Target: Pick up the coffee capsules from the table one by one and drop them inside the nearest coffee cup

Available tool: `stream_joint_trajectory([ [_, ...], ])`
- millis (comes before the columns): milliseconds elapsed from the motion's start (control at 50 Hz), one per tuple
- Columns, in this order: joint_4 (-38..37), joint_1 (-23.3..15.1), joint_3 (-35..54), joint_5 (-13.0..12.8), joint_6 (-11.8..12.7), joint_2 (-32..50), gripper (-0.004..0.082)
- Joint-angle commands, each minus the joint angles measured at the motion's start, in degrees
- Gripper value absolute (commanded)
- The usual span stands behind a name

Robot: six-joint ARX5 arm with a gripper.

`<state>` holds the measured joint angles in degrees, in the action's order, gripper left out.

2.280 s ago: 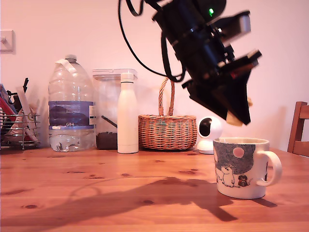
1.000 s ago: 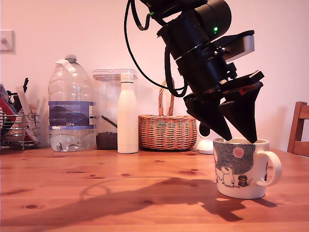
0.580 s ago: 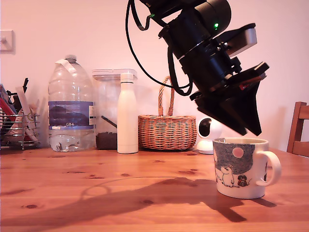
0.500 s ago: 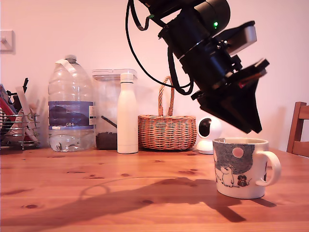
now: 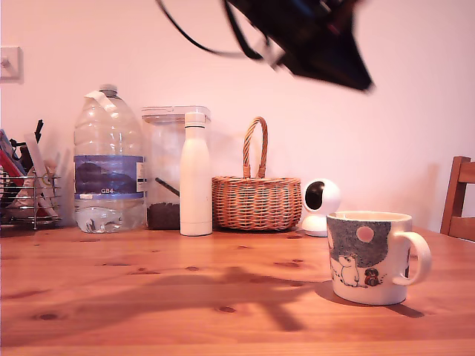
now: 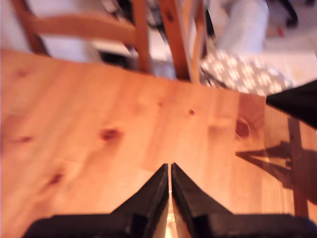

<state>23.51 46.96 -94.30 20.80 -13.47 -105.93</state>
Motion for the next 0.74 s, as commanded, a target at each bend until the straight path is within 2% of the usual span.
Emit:
stream_joint_trajectory([
  [0,-1.77,-1.22,4.57,0.15,1.11,1.49,-0.0024],
  [440,-14.84,-10.69,26.34,0.09,5.75,18.56,-0.0024],
  [600,-18.08,-13.70,34.12,-1.70,7.67,23.63,-0.0024],
  [720,-19.21,-15.91,38.40,-1.81,8.66,26.69,-0.0024],
])
